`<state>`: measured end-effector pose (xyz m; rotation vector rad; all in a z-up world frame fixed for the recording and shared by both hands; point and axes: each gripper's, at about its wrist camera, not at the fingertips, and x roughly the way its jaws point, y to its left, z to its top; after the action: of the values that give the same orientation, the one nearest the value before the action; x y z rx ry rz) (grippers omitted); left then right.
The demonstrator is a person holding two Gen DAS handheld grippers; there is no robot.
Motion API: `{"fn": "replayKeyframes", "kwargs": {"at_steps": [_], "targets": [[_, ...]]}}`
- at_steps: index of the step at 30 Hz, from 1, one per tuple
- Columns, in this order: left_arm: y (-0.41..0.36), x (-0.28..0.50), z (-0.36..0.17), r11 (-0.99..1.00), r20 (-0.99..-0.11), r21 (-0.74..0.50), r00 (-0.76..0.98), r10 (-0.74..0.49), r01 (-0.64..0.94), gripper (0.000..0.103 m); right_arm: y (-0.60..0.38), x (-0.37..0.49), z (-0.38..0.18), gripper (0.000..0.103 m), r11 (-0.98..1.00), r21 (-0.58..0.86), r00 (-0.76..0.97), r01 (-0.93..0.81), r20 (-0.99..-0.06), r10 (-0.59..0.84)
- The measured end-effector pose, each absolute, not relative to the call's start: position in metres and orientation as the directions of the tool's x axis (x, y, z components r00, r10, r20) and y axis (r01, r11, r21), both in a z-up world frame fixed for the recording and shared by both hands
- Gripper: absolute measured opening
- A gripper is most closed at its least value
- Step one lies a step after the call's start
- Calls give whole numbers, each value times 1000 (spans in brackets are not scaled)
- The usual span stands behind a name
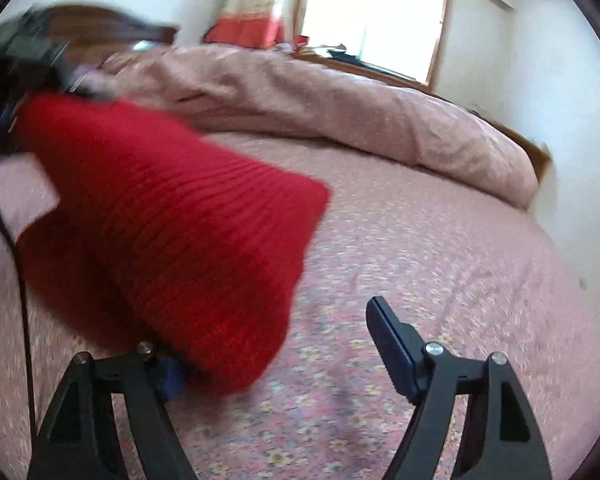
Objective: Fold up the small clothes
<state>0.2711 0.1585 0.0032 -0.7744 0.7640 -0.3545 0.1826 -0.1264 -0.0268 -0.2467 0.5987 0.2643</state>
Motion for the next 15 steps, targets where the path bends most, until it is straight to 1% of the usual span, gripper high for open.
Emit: {"fn": "replayKeyframes", "kwargs": {"at_steps": [2,5,6,10,11,13,15], "targets": [[148,265,-1,725,-529,-688,666,-526,27,20,-132,178,-26,80,952,-137,804,-275,-575,150],[136,256,-17,802,-627,-597,629,-460,-8,20,-136,180,-34,80,957,-104,772,-270,-617,150],[136,253,-26,811,-648,-585,616,-448,-26,20,-139,180,-35,80,960,-87,765,-268,-624,157],[142,240,-39,767,-630,-639,611,-480,-56,21,-157,172,-41,80,965,4,733,-263,-650,203],[142,236,-37,775,-633,-629,613,-472,-53,22,-168,169,-44,80,966,55,718,-254,-658,226],[140,229,-34,781,-635,-623,614,-469,-47,23,-180,164,-48,80,967,97,701,-238,-672,240],[136,222,-31,796,-646,-604,611,-457,-44,26,-189,159,-49,80,973,93,697,-213,-683,218]]}}
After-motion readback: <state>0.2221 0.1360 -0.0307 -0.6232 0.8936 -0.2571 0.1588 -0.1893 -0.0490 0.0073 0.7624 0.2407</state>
